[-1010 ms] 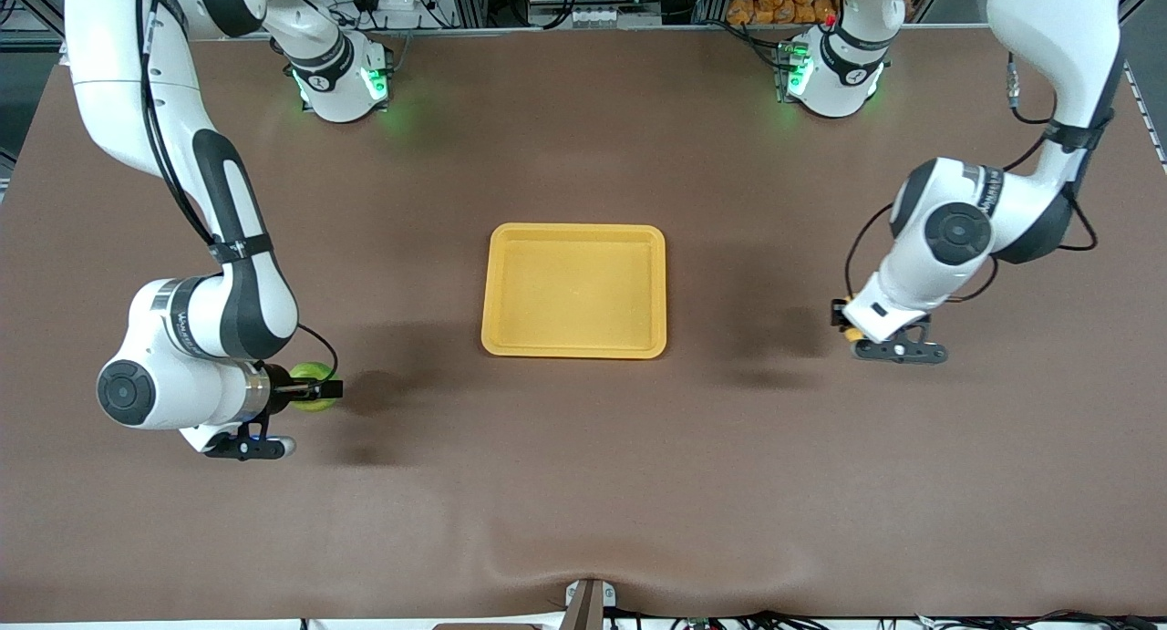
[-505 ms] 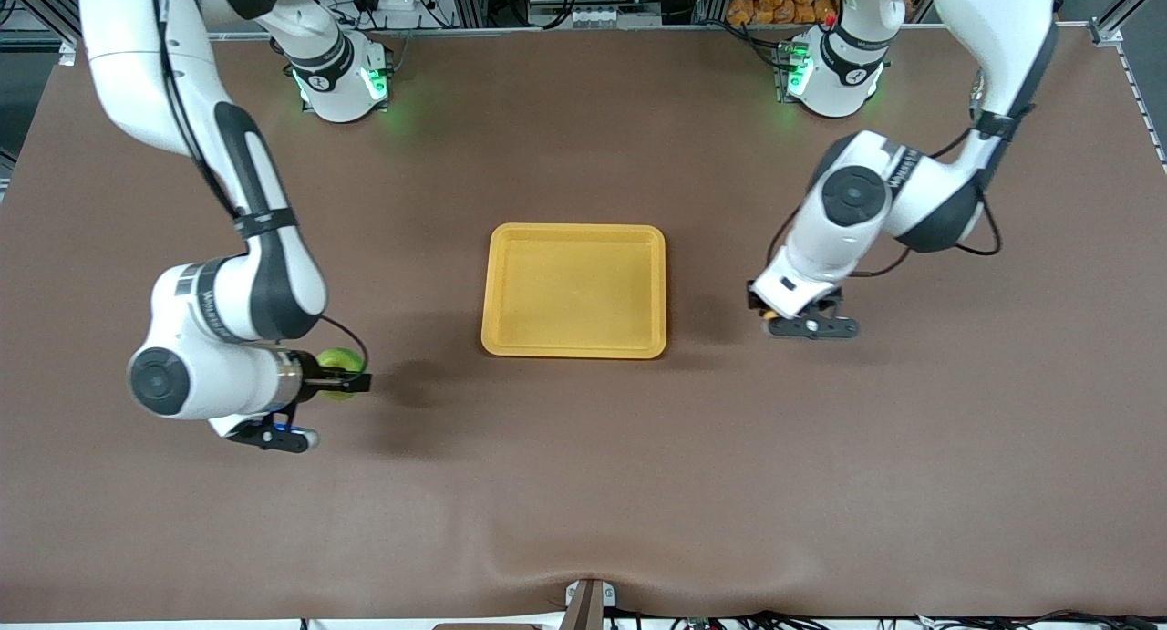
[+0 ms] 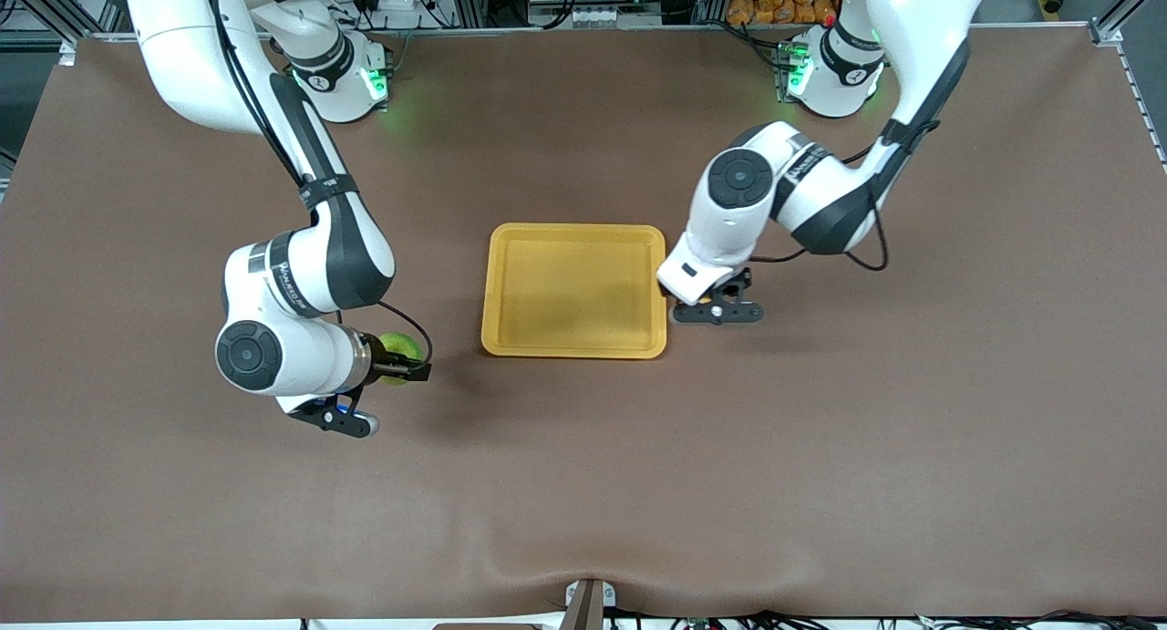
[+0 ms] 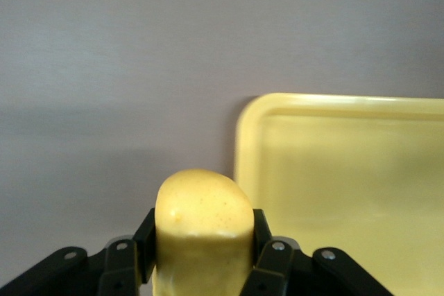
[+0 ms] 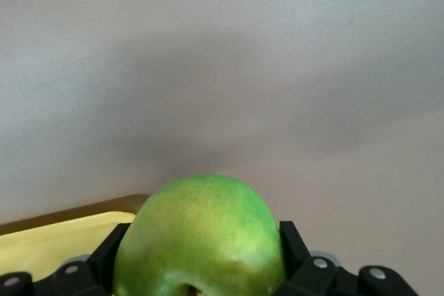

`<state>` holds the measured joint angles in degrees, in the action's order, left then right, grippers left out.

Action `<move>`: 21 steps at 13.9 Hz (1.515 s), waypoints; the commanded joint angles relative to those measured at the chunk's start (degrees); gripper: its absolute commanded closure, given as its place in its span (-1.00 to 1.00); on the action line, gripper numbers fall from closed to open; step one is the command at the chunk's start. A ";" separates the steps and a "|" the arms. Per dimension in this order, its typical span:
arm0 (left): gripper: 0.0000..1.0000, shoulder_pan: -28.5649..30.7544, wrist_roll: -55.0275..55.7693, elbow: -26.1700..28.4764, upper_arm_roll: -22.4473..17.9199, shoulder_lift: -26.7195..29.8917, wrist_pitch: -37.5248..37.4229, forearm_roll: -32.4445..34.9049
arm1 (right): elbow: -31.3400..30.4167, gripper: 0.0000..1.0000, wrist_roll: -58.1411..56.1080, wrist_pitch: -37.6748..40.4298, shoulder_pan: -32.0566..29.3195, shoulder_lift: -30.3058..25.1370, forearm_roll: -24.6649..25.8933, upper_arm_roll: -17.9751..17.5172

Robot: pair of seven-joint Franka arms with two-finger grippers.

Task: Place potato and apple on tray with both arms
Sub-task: 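Carry the potato with the left gripper while the right gripper carries the apple, then lower the potato onto the tray and open the left gripper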

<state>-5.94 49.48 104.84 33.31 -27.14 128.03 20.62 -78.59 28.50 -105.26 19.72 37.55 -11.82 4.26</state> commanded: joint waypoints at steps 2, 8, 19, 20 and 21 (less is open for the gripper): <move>1.00 -4.95 4.74 -7.54 -0.35 -6.95 -1.82 0.83 | -0.42 1.00 3.57 3.48 0.75 -2.13 -1.10 0.13; 1.00 -12.06 8.79 -9.04 -4.12 -11.09 -1.91 1.44 | -0.51 1.00 7.01 4.45 0.75 -3.27 -1.18 -1.36; 0.01 -19.20 8.97 -9.92 -12.04 -13.38 -1.82 1.44 | -1.03 1.00 10.17 4.72 2.51 -3.36 -5.67 -1.27; 0.01 -19.20 8.97 -9.92 -12.31 -13.38 -1.82 1.44 | -1.04 1.00 10.87 4.72 2.95 -3.53 -5.67 -1.36; 0.01 -19.20 8.88 -9.92 -12.31 -13.55 -1.82 1.62 | -1.04 1.00 11.75 4.72 3.82 -3.62 -5.67 -1.28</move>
<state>-24.46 57.16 96.33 21.40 -39.96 127.47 20.62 -78.70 38.12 -100.95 22.25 35.40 -16.59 2.71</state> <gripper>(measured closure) 0.449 0.093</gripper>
